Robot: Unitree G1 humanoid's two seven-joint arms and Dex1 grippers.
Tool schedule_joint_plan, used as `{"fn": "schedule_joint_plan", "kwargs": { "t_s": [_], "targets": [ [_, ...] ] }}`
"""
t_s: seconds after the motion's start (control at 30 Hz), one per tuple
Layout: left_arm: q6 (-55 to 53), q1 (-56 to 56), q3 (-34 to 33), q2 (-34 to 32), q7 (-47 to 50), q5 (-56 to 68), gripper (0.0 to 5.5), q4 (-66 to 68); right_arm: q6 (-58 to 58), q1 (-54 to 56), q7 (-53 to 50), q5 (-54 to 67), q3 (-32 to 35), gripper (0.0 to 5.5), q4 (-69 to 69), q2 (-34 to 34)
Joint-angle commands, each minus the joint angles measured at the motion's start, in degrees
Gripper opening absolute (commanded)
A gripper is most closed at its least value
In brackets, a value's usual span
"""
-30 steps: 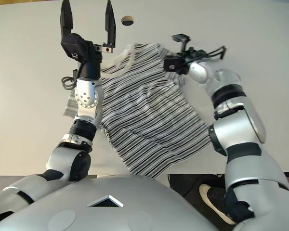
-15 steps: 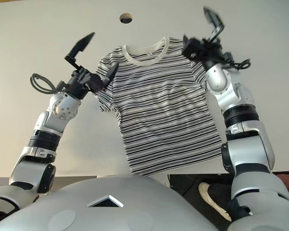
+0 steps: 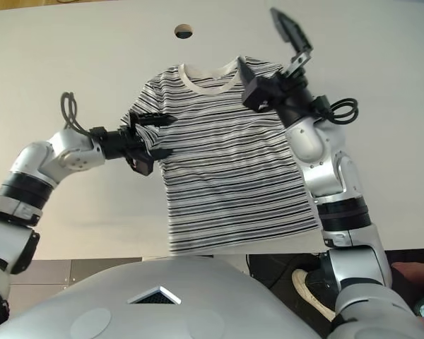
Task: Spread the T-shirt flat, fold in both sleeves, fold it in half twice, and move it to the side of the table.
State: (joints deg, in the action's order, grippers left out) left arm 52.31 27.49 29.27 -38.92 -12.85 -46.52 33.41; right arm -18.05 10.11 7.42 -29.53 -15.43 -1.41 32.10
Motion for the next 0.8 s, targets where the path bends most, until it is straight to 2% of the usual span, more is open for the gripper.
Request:
{"fn": "schedule_joint_plan", "kwargs": {
  "t_s": [0.03, 0.23, 0.3, 0.4, 0.47, 0.57, 0.8],
  "targets": [
    [1.0, 4.1, 3.9, -3.1, 6.1, -8.0, 5.03, 10.3, -1.5, 0.2, 3.5, -0.2, -2.2, 4.50, 0.5, -0.4],
    [6.3, 4.9, 5.4, -5.7, 14.5, -7.8, 5.03, 14.9, -4.2, -1.5, 7.6, 1.0, -3.0, 4.50, -1.1, 0.8],
    [8.6, 2.6, 3.1, -6.4, 15.1, -3.0, 5.03, 12.1, -5.4, -3.2, 8.9, 1.9, -2.5, 4.50, -2.5, 2.1],
    [11.1, -4.2, -1.5, -7.4, 12.3, 13.3, 5.03, 1.2, -9.9, -6.0, 14.3, 3.6, -6.0, 4.50, -5.6, 4.5],
    [9.0, -7.6, -4.3, -7.7, 10.6, 19.5, 5.03, -4.5, -12.6, -6.9, 18.5, 4.3, -9.2, 4.50, -7.2, 5.5],
    [4.6, -10.5, -8.5, -7.3, 9.7, 22.2, 5.03, -8.5, -14.6, -6.3, 23.2, 2.8, -13.1, 4.50, -6.4, 5.7],
    [-2.9, -11.1, -17.0, -4.6, 15.1, 20.4, 5.03, -4.0, -17.4, -8.4, 29.5, -1.0, -18.0, 4.50, 0.3, 8.7]
  ]
}}
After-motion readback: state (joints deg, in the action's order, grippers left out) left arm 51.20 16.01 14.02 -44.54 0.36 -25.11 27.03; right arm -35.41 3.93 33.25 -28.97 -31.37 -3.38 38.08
